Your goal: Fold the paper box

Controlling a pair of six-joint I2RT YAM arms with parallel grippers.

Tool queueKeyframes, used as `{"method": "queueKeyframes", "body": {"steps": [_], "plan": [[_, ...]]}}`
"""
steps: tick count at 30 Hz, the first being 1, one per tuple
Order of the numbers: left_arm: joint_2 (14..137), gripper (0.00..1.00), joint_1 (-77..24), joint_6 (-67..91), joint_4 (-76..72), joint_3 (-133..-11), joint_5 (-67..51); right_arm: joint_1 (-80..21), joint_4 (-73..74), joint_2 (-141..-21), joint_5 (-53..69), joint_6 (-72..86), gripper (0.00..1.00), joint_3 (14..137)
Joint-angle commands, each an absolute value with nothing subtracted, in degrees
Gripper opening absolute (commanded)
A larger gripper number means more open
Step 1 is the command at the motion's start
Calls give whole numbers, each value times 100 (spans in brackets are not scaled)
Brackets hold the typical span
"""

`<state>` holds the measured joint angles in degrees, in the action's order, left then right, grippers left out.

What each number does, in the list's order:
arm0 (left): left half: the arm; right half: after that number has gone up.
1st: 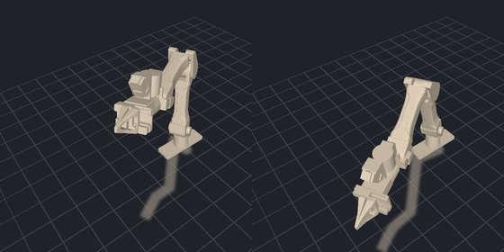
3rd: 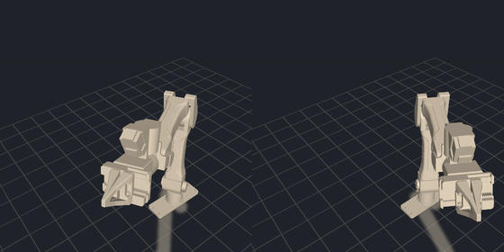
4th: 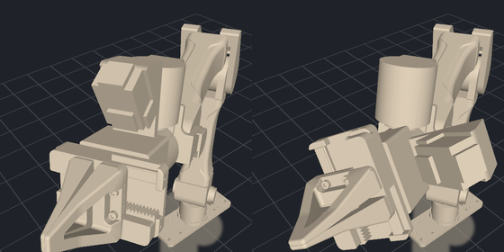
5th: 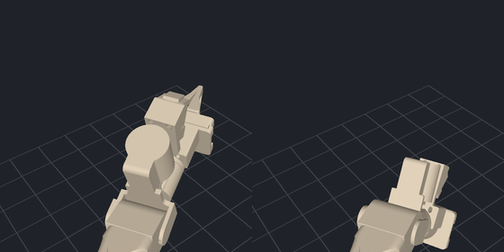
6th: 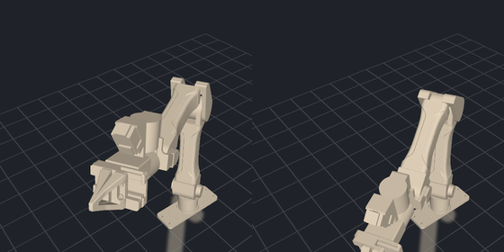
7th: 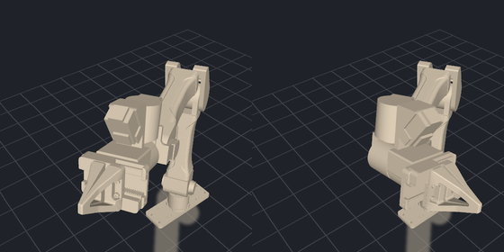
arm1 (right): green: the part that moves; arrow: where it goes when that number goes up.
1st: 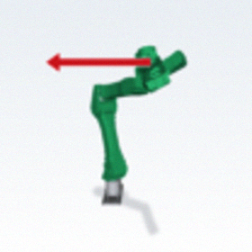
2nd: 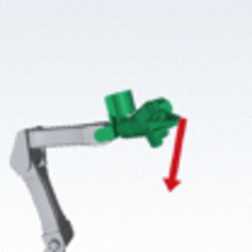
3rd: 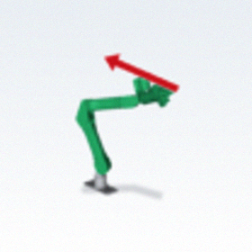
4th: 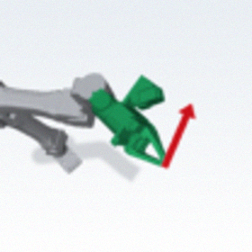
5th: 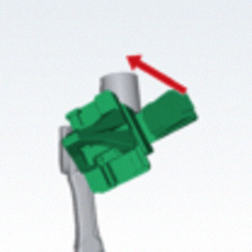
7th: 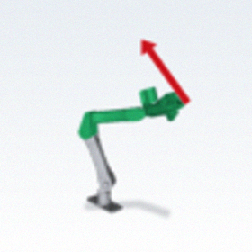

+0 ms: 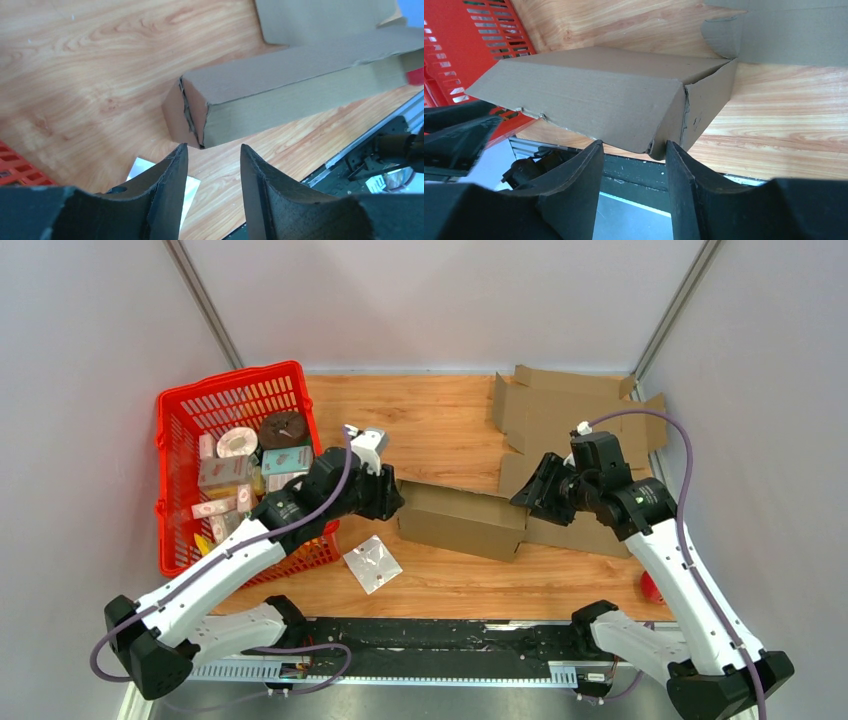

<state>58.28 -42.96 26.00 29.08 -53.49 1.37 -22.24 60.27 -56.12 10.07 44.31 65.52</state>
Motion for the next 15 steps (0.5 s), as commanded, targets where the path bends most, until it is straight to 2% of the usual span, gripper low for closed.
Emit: {"method": "queueKeyframes", "body": {"steps": [1, 8, 10, 11, 15], "plan": [[5660, 51, -4026, 2216, 3243, -6020, -298, -2197, 5775, -5651, 1178, 4149, 48, 6513], [6310, 41, -3955, 1687, 3665, -6855, -379, -2189, 5766, -5695, 1125, 4008, 47, 6548], [6311, 43, -3946, 1766, 3438, -6847, -387, -2197, 5774, -5713, 1116, 3990, 46, 6565], [6319, 47, -3946, 1810, 3341, -6812, -395, -2197, 5774, -5722, 1108, 3973, 44, 6565], [6398, 50, -3946, 1828, 2989, -6803, -290, -2197, 5783, -5704, 1072, 3920, 42, 6539]]}}
